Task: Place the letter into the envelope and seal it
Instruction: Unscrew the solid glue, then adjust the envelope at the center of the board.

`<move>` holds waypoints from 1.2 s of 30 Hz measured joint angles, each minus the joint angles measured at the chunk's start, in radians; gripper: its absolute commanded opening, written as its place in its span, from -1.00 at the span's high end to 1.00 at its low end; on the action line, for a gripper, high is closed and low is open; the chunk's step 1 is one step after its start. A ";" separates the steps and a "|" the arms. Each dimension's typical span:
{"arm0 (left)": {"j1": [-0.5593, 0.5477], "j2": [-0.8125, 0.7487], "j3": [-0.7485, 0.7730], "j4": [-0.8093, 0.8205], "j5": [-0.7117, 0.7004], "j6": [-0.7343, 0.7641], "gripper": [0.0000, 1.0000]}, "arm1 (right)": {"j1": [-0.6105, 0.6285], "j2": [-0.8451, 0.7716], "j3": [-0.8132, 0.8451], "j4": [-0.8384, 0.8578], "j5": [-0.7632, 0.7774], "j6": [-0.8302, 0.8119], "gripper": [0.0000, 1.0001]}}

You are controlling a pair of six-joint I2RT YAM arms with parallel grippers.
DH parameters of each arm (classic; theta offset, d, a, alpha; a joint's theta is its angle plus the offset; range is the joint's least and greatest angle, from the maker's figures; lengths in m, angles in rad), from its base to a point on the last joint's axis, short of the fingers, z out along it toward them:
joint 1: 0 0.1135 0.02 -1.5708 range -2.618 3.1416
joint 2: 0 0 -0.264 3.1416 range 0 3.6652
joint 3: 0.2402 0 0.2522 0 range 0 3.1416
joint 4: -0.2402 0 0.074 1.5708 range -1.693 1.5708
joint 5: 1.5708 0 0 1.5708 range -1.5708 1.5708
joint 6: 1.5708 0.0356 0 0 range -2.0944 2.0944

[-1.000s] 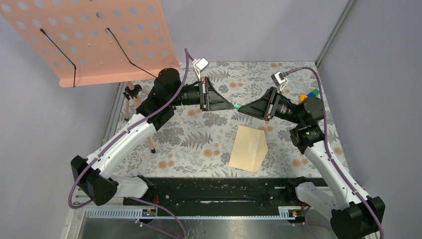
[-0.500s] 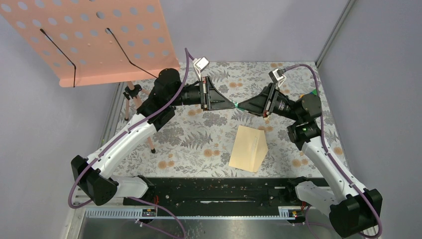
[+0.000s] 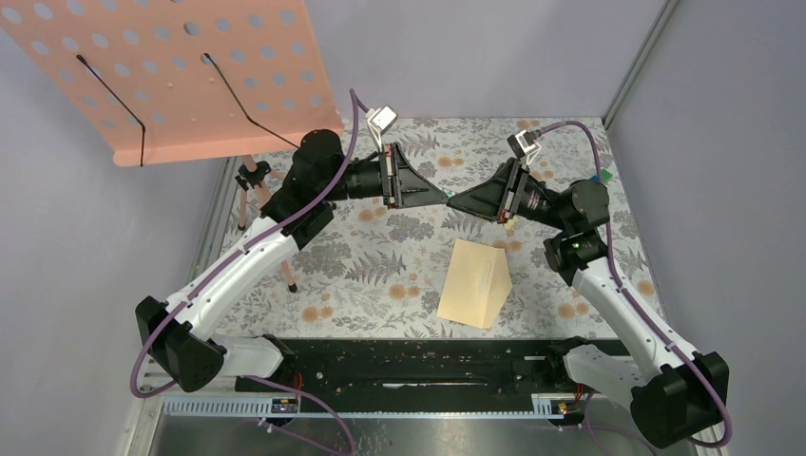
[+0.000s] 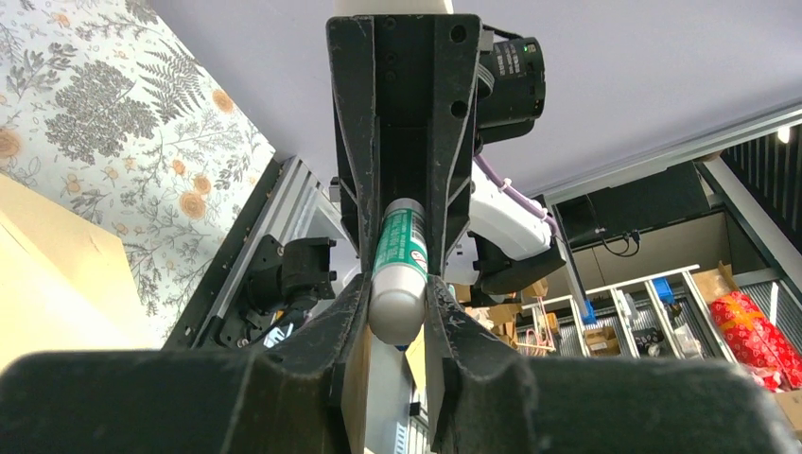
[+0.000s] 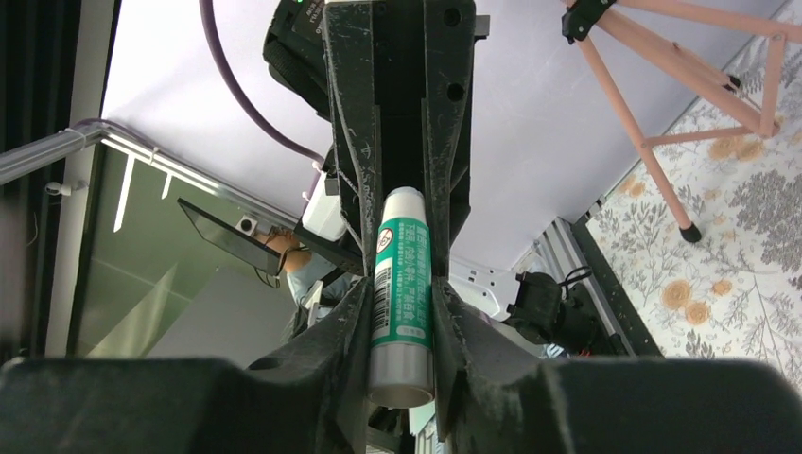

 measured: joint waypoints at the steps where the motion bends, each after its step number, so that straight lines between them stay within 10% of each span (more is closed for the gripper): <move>1: 0.000 0.000 0.000 0.005 -0.001 -0.001 1.00 | 0.000 0.005 -0.001 0.012 0.005 0.009 0.71; 8: 0.001 0.000 0.000 0.012 -0.016 -0.005 1.00 | 0.001 0.024 -0.026 0.097 0.025 0.067 1.00; 12: 0.001 0.000 0.000 0.008 -0.021 0.001 -0.26 | 0.002 0.013 -0.029 0.071 0.039 0.044 1.00; 18: 0.001 -0.001 -0.002 -0.098 -0.066 0.091 -0.95 | -0.014 -0.130 0.048 -0.452 0.173 -0.270 1.00; 29: -0.053 -0.030 -0.241 -0.282 -0.224 0.235 -0.95 | -0.016 -0.152 0.347 -1.401 0.614 -0.800 1.00; 36: -0.180 0.061 -0.289 -0.315 -0.373 0.260 -0.39 | -0.016 0.013 0.284 -1.665 0.698 -0.935 1.00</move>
